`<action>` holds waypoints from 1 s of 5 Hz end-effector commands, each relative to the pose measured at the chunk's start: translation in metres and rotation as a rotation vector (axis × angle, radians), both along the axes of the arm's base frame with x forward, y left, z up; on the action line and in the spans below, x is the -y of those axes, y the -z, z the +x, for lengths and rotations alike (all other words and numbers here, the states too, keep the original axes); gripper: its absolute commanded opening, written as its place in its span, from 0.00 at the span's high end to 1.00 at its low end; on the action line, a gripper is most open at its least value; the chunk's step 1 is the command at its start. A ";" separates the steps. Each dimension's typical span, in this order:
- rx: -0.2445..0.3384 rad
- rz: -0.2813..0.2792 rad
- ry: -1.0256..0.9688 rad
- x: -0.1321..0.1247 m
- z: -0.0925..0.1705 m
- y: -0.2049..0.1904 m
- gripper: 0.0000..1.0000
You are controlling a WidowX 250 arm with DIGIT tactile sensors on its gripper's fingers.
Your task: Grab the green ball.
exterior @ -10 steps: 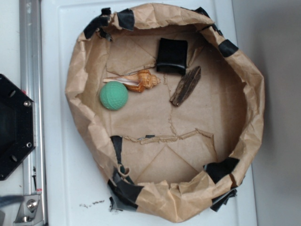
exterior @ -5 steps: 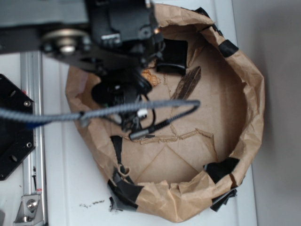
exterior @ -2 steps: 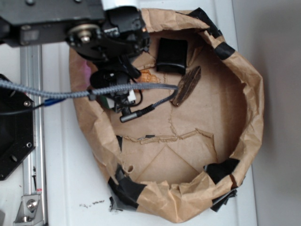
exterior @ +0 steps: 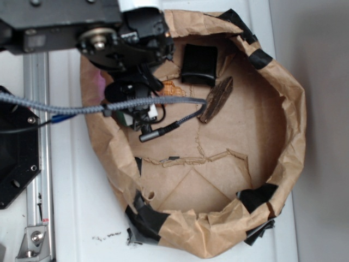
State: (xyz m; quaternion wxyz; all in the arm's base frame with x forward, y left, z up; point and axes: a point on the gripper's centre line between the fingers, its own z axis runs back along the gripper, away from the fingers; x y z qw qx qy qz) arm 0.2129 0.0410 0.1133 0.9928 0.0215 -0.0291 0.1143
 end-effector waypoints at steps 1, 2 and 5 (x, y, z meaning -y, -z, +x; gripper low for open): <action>-0.121 -0.022 0.104 0.045 0.028 0.034 0.00; -0.168 -0.030 0.161 0.045 0.010 0.051 0.00; -0.124 0.095 0.175 0.006 0.002 0.091 1.00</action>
